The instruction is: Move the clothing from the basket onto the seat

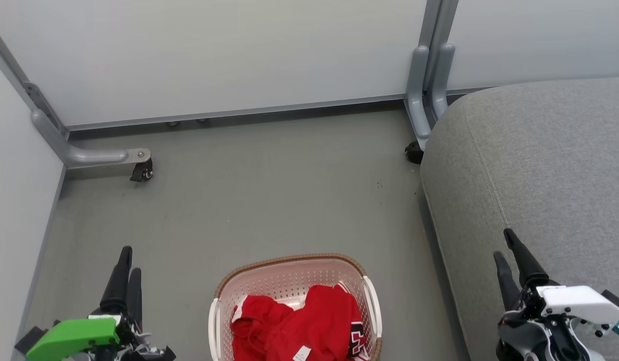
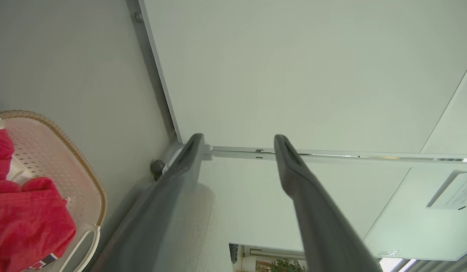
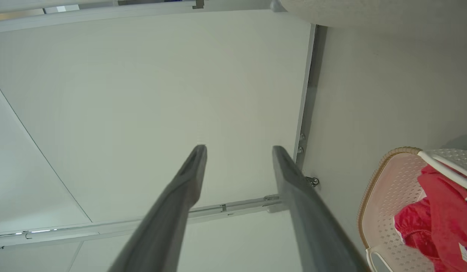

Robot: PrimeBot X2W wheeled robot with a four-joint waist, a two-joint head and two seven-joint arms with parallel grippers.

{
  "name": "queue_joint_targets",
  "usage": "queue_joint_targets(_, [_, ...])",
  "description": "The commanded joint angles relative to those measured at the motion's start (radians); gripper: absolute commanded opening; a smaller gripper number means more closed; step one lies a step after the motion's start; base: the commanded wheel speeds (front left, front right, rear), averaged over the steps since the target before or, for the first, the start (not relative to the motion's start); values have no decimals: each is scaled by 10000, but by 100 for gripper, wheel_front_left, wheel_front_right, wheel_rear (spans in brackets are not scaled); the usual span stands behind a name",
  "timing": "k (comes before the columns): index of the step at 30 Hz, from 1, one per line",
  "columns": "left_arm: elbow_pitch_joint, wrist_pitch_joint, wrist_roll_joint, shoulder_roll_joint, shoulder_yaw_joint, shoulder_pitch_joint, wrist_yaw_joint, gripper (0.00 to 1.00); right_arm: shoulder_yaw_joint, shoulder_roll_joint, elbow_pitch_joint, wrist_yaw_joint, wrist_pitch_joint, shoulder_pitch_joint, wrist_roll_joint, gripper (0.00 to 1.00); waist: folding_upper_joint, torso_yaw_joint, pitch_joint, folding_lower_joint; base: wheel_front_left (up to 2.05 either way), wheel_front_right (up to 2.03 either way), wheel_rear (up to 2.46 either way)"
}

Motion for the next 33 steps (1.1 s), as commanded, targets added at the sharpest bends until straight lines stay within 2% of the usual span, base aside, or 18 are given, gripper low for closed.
queue_joint_targets(1, [17,-18,7,-1,-22,20,1,100,27,5,5,0,-26,22,-10,100,0,0,6,0,0,0,0])
queue_joint_targets(7, [-144,-320,290,78,-327,52,-5,100,292,-10,-132,1,-337,10,-333,100,0,10,15,0,0,0,0])
queue_joint_targets(11, [-218,-528,955,174,-491,65,-9,100,364,-17,-232,1,-531,10,-959,100,0,37,23,0,0,0,0])
queue_joint_targets(15, [-370,-713,1765,130,-537,132,-14,100,525,-24,-345,1,-716,16,-1958,100,0,65,28,0,0,0,0])
queue_joint_targets(24, [-782,-1104,3920,100,-580,337,-23,100,753,-54,-526,2,-1113,162,-5054,100,0,118,20,0,0,0,0])
queue_joint_targets(33, [-1125,-1451,5403,69,-719,629,-32,100,1175,-55,-543,3,-1459,382,-6291,100,0,178,-10,0,0,0,0])
